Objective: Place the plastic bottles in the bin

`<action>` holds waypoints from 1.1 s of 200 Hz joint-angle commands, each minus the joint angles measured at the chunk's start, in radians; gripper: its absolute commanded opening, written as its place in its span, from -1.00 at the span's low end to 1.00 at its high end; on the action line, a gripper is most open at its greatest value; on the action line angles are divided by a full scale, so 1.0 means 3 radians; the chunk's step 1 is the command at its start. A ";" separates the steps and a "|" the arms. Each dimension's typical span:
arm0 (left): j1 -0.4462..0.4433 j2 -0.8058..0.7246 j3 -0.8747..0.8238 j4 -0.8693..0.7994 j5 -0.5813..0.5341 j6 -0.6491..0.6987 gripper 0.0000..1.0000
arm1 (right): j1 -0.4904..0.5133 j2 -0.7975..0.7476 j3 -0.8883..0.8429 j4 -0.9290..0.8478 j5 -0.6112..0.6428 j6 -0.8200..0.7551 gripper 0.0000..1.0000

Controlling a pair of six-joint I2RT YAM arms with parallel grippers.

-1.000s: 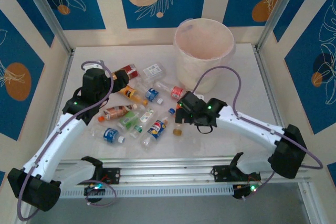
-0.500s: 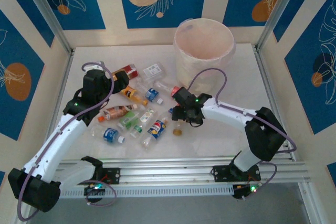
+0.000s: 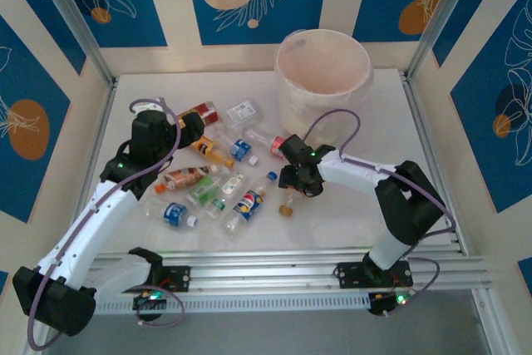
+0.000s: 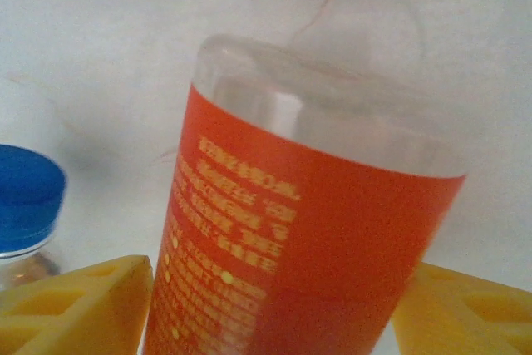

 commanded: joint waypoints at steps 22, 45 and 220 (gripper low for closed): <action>0.0026 -0.0054 -0.0007 0.0018 -0.0080 0.0014 0.99 | -0.0012 0.0182 -0.0099 0.0043 -0.0161 -0.0007 0.38; 0.0026 -0.0058 -0.0007 0.0017 -0.0086 0.0015 0.99 | -0.0012 0.0218 -0.0119 0.0035 -0.0166 0.0009 0.27; 0.0024 -0.0126 -0.0022 0.0021 -0.0145 0.0037 0.99 | 0.0208 -0.0931 0.1821 -0.1028 0.0688 -0.1314 -0.14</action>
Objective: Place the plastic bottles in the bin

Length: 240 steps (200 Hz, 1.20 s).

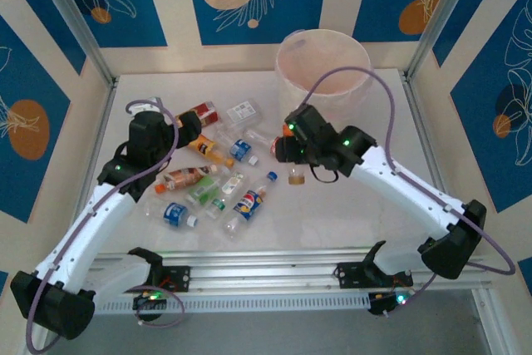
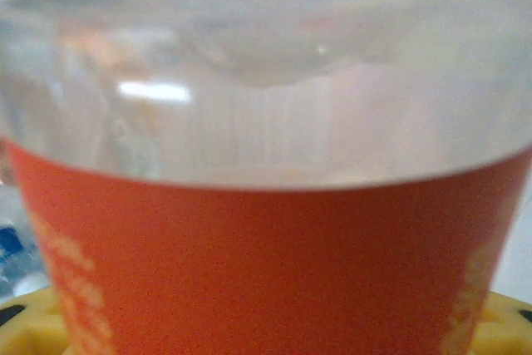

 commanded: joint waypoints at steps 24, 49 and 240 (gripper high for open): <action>0.0024 -0.0023 -0.0018 0.0042 0.0012 0.0023 0.99 | -0.0308 0.0208 0.0925 0.0000 0.0091 -0.0831 -0.14; 0.0023 -0.0018 -0.0077 0.0117 0.0088 -0.0018 0.99 | -0.0514 0.0422 0.1469 0.0089 0.0023 -0.1089 -0.15; 0.0025 0.0065 -0.0033 0.0124 0.0327 0.0045 0.99 | -0.1626 0.2562 0.3514 -0.0323 -0.0296 -0.1285 -0.14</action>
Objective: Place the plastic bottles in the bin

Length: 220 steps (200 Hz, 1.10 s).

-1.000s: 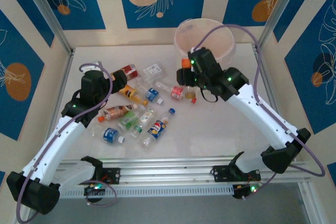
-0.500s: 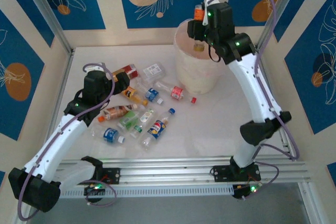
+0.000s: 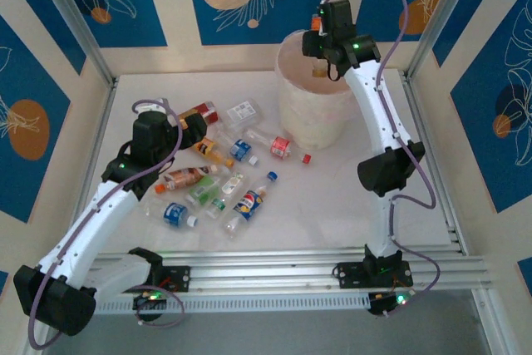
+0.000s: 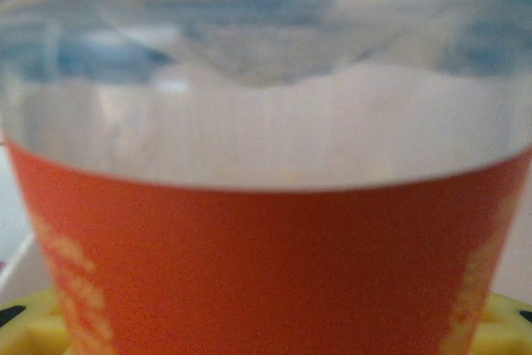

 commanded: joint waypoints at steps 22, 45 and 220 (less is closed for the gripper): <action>0.0026 -0.0025 0.0034 -0.0007 0.0028 0.0051 0.99 | -0.0092 0.0190 -0.0035 -0.0234 -0.0319 -0.0027 -0.13; 0.0026 -0.0024 0.0044 -0.0046 0.0001 0.0045 0.99 | -0.0104 0.0312 -0.0032 -0.0323 -0.0378 -0.0043 -0.13; 0.0063 0.0337 0.0408 -0.0685 -0.0642 0.0415 0.99 | -0.0199 0.0912 0.0016 -0.0585 -0.0436 -0.0060 0.25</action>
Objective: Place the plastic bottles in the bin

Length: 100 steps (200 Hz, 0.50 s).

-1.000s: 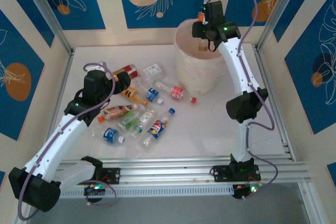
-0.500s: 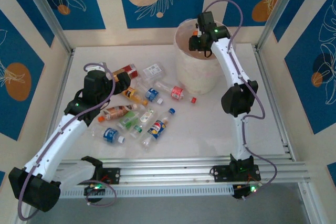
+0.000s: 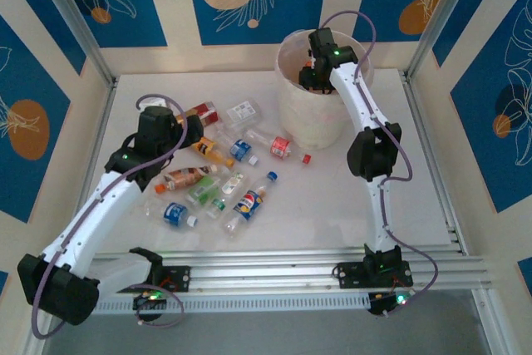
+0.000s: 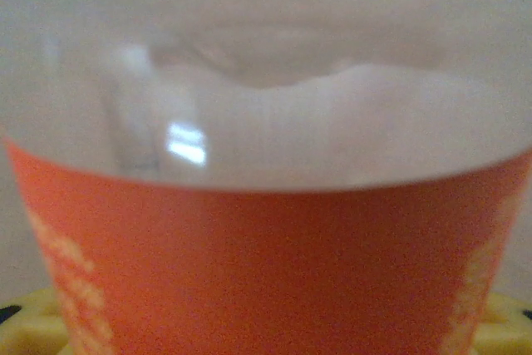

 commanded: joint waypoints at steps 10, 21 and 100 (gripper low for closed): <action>0.0091 0.0126 0.0204 -0.0349 -0.0252 0.0140 0.99 | -0.0041 0.0070 0.0067 -0.0086 -0.0111 -0.0004 0.30; 0.0139 0.0175 0.0250 -0.0450 -0.0255 0.0140 0.99 | -0.0052 0.0071 0.0067 -0.0083 -0.0124 -0.0001 0.35; 0.0762 0.0272 0.0007 -0.0557 0.0078 0.0028 0.99 | -0.0071 0.0019 0.0164 -0.0104 -0.0159 0.0029 0.71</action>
